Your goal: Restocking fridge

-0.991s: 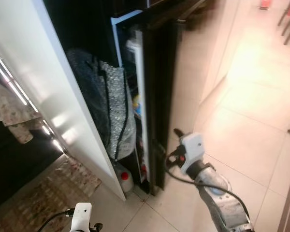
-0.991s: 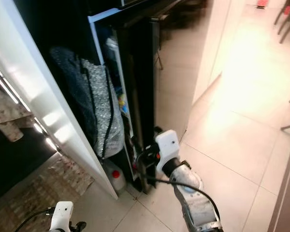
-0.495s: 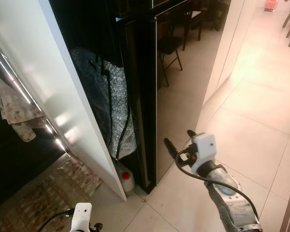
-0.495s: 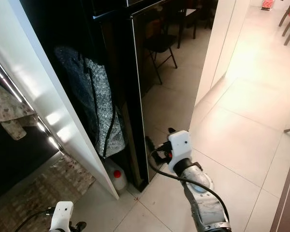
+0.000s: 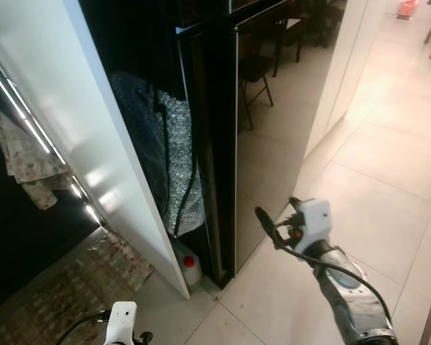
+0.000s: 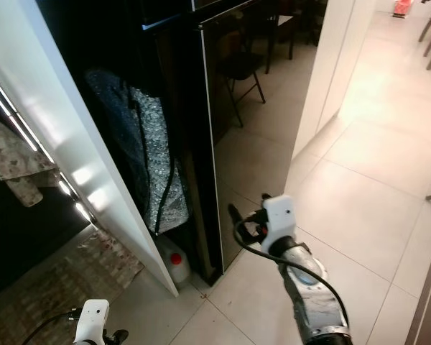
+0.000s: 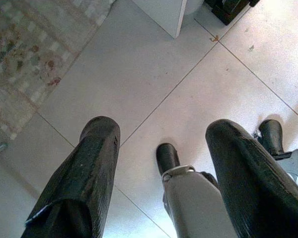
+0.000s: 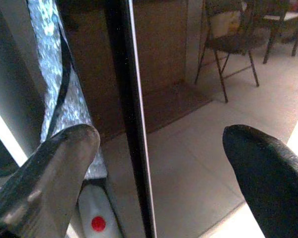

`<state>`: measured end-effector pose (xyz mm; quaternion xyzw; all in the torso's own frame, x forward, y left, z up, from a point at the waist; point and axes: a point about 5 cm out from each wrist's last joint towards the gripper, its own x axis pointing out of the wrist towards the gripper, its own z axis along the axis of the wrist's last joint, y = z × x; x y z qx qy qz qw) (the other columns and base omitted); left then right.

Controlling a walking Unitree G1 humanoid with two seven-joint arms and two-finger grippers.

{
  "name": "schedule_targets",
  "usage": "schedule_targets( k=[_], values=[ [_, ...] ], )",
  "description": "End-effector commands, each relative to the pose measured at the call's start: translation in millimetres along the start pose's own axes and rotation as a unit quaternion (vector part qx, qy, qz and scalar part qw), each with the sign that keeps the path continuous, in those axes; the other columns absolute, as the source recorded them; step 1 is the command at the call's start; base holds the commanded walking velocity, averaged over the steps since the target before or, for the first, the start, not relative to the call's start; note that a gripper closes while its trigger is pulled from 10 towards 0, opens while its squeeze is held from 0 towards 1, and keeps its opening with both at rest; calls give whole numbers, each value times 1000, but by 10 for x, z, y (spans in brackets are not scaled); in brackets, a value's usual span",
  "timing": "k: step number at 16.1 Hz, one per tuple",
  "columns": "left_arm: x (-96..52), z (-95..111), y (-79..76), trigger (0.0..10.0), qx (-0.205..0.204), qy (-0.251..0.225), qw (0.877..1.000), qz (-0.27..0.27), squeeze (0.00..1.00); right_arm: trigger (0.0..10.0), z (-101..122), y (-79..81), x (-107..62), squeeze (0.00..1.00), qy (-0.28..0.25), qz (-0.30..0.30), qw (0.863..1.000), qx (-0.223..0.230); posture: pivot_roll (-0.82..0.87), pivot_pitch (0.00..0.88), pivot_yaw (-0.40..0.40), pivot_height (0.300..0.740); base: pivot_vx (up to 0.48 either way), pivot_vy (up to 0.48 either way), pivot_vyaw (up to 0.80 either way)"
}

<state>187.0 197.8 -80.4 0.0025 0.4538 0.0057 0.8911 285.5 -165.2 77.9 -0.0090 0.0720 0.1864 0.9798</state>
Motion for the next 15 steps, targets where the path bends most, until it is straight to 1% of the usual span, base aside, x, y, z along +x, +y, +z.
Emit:
schedule_targets(
  k=[1, 2, 3, 4, 5, 6, 7, 8, 9, 10, 11, 12, 14, 15],
  values=[
    [-5, -16, 29, 10000, 10, 6, 1000, 3, 0, 10000, 4, -22, 6, 0, -4, 0, 1000, 7, -210, 0, 83, 740, 0, 0, 0],
    [-5, -15, 28, 10000, 10, 6, 1000, 4, 0, 10000, -14, -87, -6, 0, -1, -12, 1000, 9, -207, 0, 81, 740, 0, 0, 0],
    [-4, -15, 28, 10000, 11, 6, 1000, 5, 0, 10000, -190, -504, -102, 0, 25, -127, 990, 47, -204, 0, 83, 740, 0, 0, 0],
    [-4, -14, 29, 10000, 11, 6, 1000, 5, 0, 10000, -257, -629, -153, 0, 38, -163, 984, 56, -203, 0, 84, 740, 0, 0, 0],
    [-4, -13, 35, 10000, 13, 7, 1000, 8, 0, 10000, -431, -820, -279, 0, 78, -223, 970, 62, -205, 0, 84, 740, 0, 0, 0],
    [-4, -13, 37, 10000, 14, 8, 1000, 8, 0, 10000, -506, -874, -334, 0, 99, -244, 963, 58, -205, 0, 84, 740, 0, 0, 0],
    [-4, -11, 36, 10000, 15, 8, 1000, 8, 0, 10000, -653, -926, -435, 0, 136, -264, 953, 56, -202, 0, 82, 740, 0, 0, 0],
    [-4, -12, 36, 10000, 13, 8, 1000, 9, 0, 10000, -850, -901, -546, 0, 188, -260, 946, 52, -194, 0, 76, 740, 0, 0, 0],
    [-4, -13, 35, 10000, 10, 7, 1000, 9, 0, 10000, -1022, -847, -649, 0, 229, -251, 939, 60, -190, 0, 71, 740, 0, 0, 0],
    [-4, -14, 37, 10000, 7, 7, 1000, 11, 0, 10000, -1213, -730, -755, 0, 275, -230, 931, 60, -182, 0, 65, 740, 0, 0, 0],
    [-5, -17, 34, 10000, 6, 7, 1000, 11, 0, 10000, -1477, -504, -891, 0, 330, -201, 920, 73, -173, 0, 65, 740, 0, 0, 0],
    [-5, -21, 31, 10000, 6, 8, 1000, 11, 0, 10000, -1614, -337, -961, 0, 357, -177, 914, 82, -162, 0, 63, 740, 0, 0, 0],
    [-5, -30, 25, 10000, 6, 9, 1000, 11, 0, 10000, -1814, -98, -1107, 0, 405, -161, 895, 91, -146, 0, 59, 740, 0, 0, 0],
    [-6, -35, 25, 10000, 6, 10, 1000, 12, 0, 10000, -1846, -45, -1130, 0, 416, -148, 893, 82, -146, 0, 58, 740, 0, 0, 0]
  ],
)
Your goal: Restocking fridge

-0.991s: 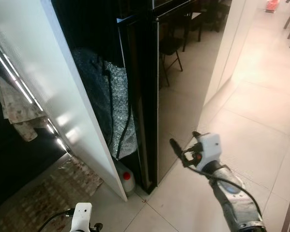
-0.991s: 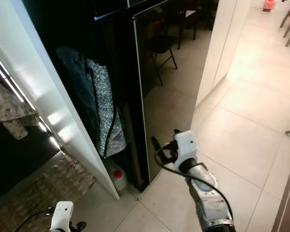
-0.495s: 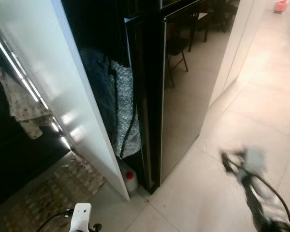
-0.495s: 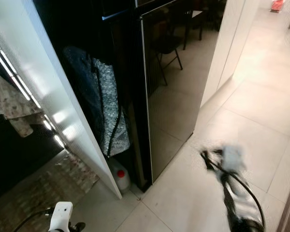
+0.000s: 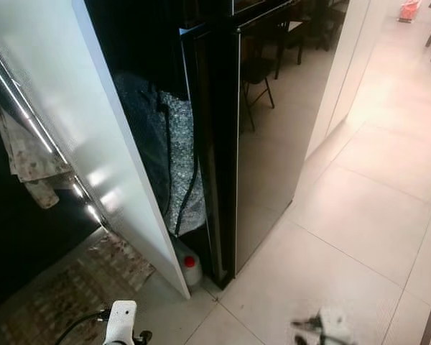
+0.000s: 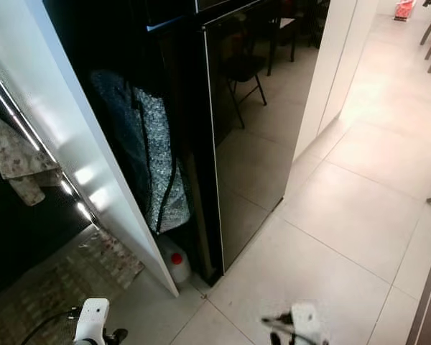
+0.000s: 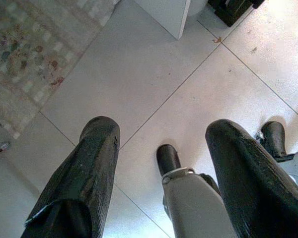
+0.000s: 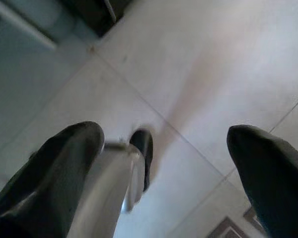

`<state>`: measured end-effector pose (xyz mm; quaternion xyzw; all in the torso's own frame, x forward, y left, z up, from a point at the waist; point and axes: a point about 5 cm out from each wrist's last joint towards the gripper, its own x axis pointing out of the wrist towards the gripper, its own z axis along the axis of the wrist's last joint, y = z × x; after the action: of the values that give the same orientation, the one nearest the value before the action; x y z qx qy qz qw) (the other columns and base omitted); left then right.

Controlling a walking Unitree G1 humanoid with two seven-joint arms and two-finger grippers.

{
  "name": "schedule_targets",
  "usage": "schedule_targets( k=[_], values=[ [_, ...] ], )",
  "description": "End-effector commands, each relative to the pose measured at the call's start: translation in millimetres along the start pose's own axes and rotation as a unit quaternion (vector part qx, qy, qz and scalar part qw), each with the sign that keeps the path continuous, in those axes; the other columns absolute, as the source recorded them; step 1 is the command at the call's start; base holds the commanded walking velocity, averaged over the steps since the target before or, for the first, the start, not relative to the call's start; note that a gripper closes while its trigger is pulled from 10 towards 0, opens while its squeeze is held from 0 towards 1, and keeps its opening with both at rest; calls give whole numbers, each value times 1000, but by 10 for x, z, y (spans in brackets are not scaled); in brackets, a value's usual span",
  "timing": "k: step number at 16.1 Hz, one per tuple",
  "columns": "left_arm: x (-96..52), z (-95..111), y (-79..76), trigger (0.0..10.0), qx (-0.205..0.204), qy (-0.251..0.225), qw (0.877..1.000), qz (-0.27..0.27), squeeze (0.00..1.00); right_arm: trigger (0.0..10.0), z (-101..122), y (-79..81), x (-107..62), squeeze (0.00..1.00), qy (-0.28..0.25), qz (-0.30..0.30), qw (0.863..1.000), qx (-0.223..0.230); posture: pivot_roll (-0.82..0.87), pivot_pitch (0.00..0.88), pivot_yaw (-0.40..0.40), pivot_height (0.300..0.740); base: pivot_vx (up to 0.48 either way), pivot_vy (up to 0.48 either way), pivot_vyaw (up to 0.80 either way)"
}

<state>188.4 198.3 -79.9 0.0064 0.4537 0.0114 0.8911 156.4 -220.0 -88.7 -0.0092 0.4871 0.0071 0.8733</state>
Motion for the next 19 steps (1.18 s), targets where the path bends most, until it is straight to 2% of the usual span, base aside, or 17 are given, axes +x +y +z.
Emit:
schedule_targets(
  k=[1, 3, 4, 10, 15, 19],
  values=[
    [-9, -53, 21, 10000, 8, 12, 1000, 6, 0, 10000, -41, 69, 6, 0, 8, 12, 1000, -13, -143, 0, 58, 740, 0, 0, 0],
    [-11, -62, 17, 10000, 6, 13, 1000, 5, 0, 10000, -165, 214, 8, 0, 33, 30, 997, -61, -138, 0, 59, 740, 0, 0, 0],
    [-11, -64, 14, 10000, 3, 12, 1000, 2, 0, 10000, -184, 245, 12, 0, 36, 24, 998, -38, -140, 0, 60, 740, 0, 0, 0],
    [-10, -52, 19, 10000, 27, 13, 1000, -3, 0, 10000, -178, 252, 17, 0, 31, 13, 999, -15, -142, 0, 54, 740, 0, 0, 0],
    [-10, -57, 19, 10000, 21, 15, 1000, -2, 0, 10000, -230, 201, 1, 0, 32, -18, 999, 18, -146, 0, 56, 740, 0, -246, 0],
    [-10, -58, 22, 10000, 22, 17, 1000, -1, 0, 10000, -256, 201, -3, 0, 40, -19, 999, 23, -150, 0, 61, 740, 0, 0, -716]
  ],
)
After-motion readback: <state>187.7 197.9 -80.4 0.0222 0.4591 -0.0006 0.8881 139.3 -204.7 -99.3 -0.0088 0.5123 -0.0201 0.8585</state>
